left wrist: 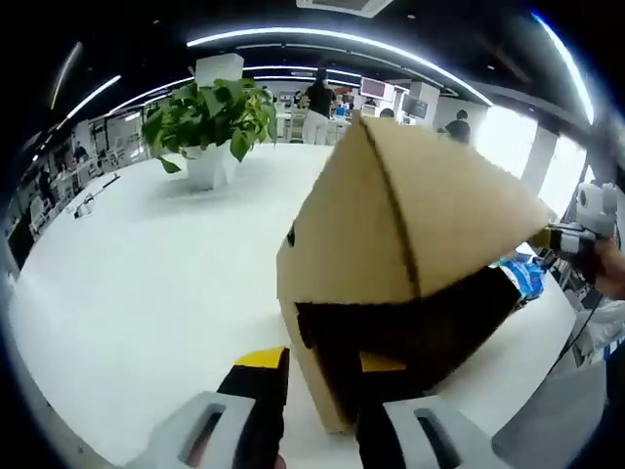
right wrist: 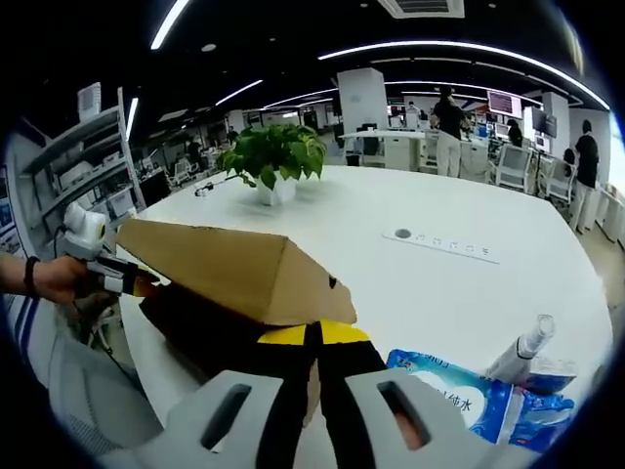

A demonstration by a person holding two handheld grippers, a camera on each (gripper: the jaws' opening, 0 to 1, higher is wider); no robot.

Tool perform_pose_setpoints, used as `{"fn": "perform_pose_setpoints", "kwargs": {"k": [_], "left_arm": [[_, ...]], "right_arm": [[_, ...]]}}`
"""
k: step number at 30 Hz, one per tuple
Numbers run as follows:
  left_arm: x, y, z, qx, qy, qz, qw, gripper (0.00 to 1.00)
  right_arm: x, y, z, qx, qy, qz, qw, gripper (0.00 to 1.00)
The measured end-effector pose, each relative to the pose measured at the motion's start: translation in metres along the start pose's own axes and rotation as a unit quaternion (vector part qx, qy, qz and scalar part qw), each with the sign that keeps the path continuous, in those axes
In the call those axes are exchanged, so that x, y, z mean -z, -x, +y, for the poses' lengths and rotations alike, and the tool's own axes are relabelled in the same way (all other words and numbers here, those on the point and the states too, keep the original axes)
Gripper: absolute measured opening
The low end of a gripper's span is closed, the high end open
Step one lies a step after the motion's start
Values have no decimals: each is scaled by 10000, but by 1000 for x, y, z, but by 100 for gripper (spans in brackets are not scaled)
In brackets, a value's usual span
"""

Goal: Operate the shoe box by opening the lid, removing the specified soft item, and placing it in the target area until the item is outside and the box remains undamaged.

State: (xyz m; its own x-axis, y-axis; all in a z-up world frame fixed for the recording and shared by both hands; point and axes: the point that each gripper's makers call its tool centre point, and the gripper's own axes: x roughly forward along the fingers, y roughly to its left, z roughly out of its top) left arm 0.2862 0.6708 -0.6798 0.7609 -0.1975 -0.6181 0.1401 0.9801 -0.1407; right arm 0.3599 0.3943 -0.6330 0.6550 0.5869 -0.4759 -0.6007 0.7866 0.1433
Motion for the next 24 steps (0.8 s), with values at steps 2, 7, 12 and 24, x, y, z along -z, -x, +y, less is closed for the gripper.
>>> {"fn": "perform_pose_setpoints", "kwargs": {"k": [2, 7, 12, 24], "left_arm": [[-3, 5, -3, 64, -81, -120, 9999, 27], [-8, 12, -7, 162, -278, -292, 9991, 26], [-7, 16, -9, 204, -378, -342, 9985, 26], [-1, 20, -11, 281, -373, -406, 9981, 25]], "right_arm": [[5, 1, 1, -18, -77, 18, 10000, 0], [17, 2, 4, -53, -166, 99, 9998, 0], [26, 2, 4, -62, -294, 134, 9995, 0], [38, 5, 3, -58, -551, 165, 9983, 0]]}}
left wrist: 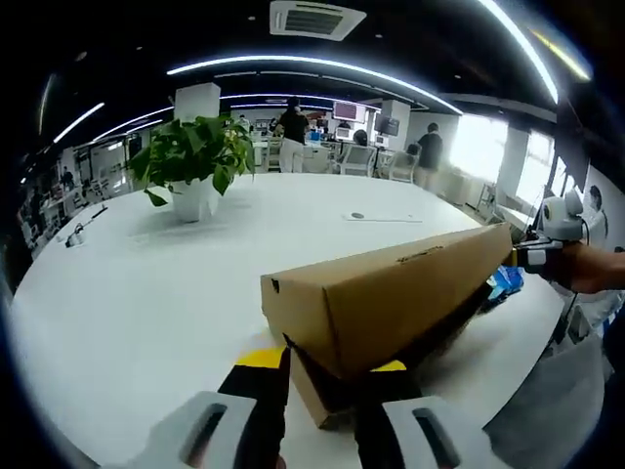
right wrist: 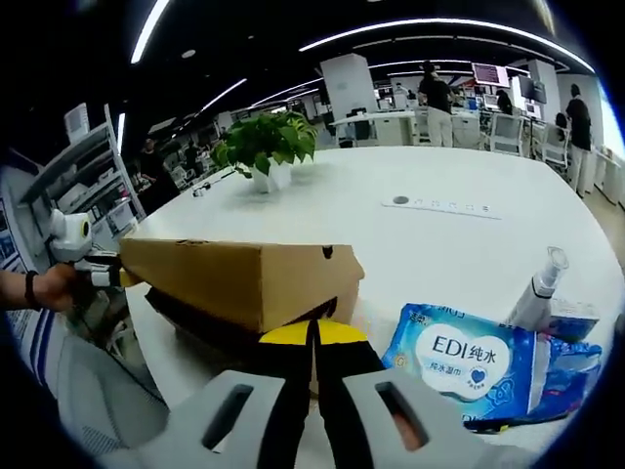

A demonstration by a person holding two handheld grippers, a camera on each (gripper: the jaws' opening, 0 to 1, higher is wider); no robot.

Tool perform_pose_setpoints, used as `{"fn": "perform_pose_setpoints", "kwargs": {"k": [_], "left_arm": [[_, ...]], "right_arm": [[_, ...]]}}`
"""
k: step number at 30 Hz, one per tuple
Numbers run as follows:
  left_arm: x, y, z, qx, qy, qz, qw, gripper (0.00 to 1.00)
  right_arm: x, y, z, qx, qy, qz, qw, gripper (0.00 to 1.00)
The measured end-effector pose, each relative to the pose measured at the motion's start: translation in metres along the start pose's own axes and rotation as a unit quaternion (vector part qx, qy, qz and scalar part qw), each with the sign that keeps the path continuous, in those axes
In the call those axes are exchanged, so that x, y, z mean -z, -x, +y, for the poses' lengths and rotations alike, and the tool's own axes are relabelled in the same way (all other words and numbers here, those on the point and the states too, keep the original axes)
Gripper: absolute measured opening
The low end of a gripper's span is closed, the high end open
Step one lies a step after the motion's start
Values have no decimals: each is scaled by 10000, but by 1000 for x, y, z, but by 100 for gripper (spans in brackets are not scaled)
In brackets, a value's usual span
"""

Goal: Operate the shoe box by opening the lid, removing the specified soft item, and placing it in the target area until the item is outside and the box remains undamaged.

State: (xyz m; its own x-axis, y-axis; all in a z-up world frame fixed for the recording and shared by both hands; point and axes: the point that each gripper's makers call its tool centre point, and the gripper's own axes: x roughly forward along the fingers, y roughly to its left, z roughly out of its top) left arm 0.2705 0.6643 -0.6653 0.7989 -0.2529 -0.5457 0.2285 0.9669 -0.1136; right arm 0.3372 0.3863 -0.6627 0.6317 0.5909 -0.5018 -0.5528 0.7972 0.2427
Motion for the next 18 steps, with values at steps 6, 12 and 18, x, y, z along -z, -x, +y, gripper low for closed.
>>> {"fn": "perform_pose_setpoints", "kwargs": {"k": [6, 12, 18], "left_arm": [[7, 2, -2, 57, -10, 54, 10000, 25], [17, 8, -3, 92, -52, 154, 9998, 25], [25, 9, -3, 129, 39, 225, 9997, 25]], "right_arm": [[5, 2, -2, -1, -48, 25, 10000, 0], [16, 2, -1, -23, -81, 117, 9999, 0], [29, 1, 1, -61, -101, 239, 9996, 0]]}}
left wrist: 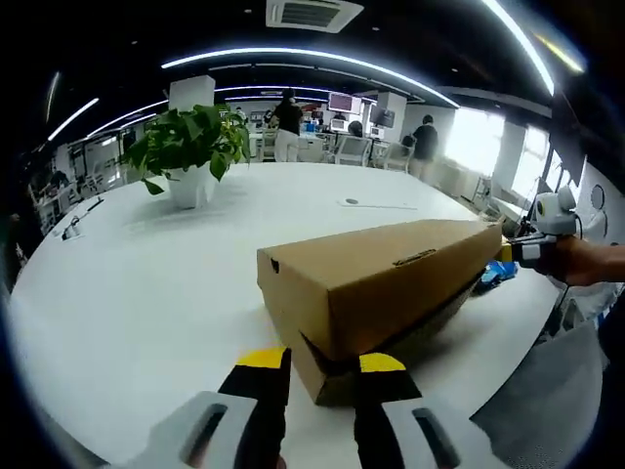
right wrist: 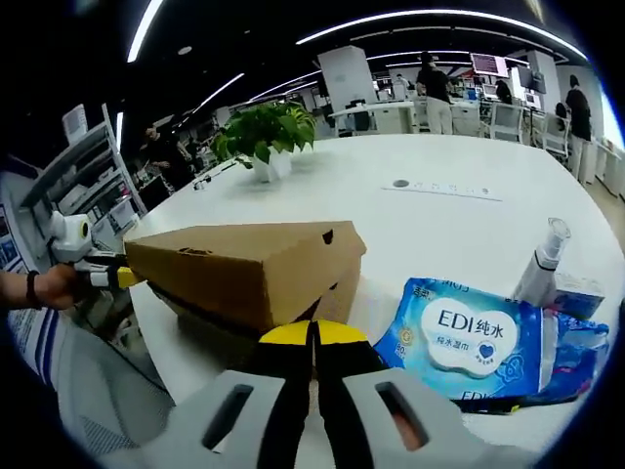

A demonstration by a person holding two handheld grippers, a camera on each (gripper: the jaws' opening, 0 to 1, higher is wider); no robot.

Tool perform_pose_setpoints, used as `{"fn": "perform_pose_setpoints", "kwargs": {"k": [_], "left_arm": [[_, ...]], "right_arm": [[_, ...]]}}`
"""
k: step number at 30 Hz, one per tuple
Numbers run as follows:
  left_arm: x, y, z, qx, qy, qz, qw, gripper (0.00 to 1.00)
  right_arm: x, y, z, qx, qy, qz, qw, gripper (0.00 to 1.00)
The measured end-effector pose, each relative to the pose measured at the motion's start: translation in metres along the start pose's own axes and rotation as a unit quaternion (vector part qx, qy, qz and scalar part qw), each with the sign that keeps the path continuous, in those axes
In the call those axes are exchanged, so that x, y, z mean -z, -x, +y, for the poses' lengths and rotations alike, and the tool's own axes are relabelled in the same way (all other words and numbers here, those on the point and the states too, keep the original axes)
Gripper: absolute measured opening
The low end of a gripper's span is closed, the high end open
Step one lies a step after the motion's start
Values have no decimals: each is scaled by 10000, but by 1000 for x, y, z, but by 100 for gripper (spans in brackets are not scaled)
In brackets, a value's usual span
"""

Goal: Operate the shoe box by opening the lid, removing the specified soft item, and placing it in the target area until the item is outside and the box remains undamaged.

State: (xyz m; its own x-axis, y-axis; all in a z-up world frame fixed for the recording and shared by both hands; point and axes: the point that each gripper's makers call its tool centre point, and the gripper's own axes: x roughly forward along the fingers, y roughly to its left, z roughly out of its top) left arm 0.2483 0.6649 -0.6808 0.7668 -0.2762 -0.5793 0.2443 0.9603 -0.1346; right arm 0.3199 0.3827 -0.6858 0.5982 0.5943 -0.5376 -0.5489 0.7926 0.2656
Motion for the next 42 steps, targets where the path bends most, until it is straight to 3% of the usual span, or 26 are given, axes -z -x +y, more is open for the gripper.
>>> {"fn": "perform_pose_setpoints", "kwargs": {"k": [17, 26, 32, 36, 39, 42], "left_arm": [[21, -1, -5, 83, 66, 210, 9997, 24], [11, -1, -6, 118, 216, 107, 9996, 24], [-3, 6, -1, 145, 832, -204, 9962, 25], [-18, 8, 3, 172, 1295, -473, 9903, 31], [-20, 5, 3, 196, 1361, -437, 9895, 34], [-16, -2, 2, 238, 1528, -346, 9874, 36]], "right_arm": [[20, -4, -3, -15, -238, 151, 9996, 0], [12, -2, -5, 1, -272, 98, 9996, 0], [-5, 7, -13, 60, -494, -132, 9987, 0], [-17, 8, -4, -157, -717, -276, 9969, 13], [-20, 4, 5, -307, -793, -331, 9958, 26], [-16, -3, 10, -337, -781, -240, 9961, 28]]}}
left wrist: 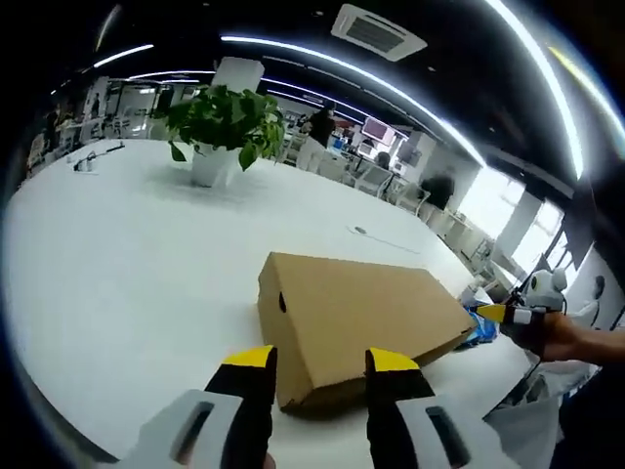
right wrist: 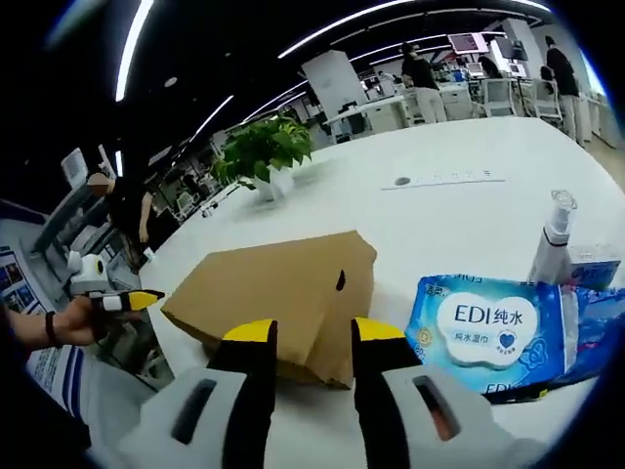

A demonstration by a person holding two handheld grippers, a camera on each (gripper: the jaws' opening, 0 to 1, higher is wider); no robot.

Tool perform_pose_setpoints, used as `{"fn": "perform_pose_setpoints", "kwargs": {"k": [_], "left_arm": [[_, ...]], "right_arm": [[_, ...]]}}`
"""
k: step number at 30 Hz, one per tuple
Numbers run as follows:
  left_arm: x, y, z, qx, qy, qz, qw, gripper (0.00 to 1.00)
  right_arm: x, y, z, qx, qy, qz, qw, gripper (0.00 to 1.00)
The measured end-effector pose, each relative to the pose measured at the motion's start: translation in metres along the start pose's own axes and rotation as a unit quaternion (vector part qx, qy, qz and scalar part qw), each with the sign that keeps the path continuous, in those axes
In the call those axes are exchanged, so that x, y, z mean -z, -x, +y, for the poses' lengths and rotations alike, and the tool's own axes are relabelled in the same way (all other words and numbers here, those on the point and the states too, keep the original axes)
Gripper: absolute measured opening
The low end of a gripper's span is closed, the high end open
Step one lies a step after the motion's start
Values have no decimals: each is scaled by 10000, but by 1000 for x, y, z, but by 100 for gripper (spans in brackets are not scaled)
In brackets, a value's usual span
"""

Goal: Operate the shoe box by opening the lid, removing the specified soft item, and placing it in the target area until the item is outside and the box remains undamaged.

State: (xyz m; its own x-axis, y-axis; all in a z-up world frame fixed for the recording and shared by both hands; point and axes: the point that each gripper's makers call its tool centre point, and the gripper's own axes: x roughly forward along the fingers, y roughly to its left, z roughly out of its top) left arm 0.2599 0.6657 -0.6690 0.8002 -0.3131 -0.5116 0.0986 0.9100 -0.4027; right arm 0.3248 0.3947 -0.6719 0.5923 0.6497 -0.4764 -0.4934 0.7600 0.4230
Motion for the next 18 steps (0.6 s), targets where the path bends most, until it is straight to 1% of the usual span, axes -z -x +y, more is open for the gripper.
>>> {"fn": "perform_pose_setpoints", "kwargs": {"k": [3, 4, 7, 9, 10, 13, 18], "left_arm": [[4, -5, 1, 15, 213, 60, 9998, 36], [9, -7, 2, -5, 238, 171, 9996, 35], [14, -11, 0, 52, 223, 300, 9993, 35], [19, -14, 0, 65, 197, 416, 9989, 34], [19, -15, -1, 75, 196, 410, 9989, 34], [24, -19, -2, 91, 191, 550, 9983, 33], [27, -21, 0, 96, 128, 634, 9979, 34]], "right_arm": [[7, -6, 2, -30, -86, 66, 9999, 28], [7, -6, 3, -34, -90, 76, 9999, 28], [17, -10, 3, -27, -116, 216, 9997, 28], [19, -12, 5, -79, -192, 243, 9995, 30], [21, -12, 4, -72, -214, 250, 9994, 29], [26, -14, 3, -57, -321, 303, 9990, 28], [29, -15, 1, -22, -399, 259, 9989, 28]]}}
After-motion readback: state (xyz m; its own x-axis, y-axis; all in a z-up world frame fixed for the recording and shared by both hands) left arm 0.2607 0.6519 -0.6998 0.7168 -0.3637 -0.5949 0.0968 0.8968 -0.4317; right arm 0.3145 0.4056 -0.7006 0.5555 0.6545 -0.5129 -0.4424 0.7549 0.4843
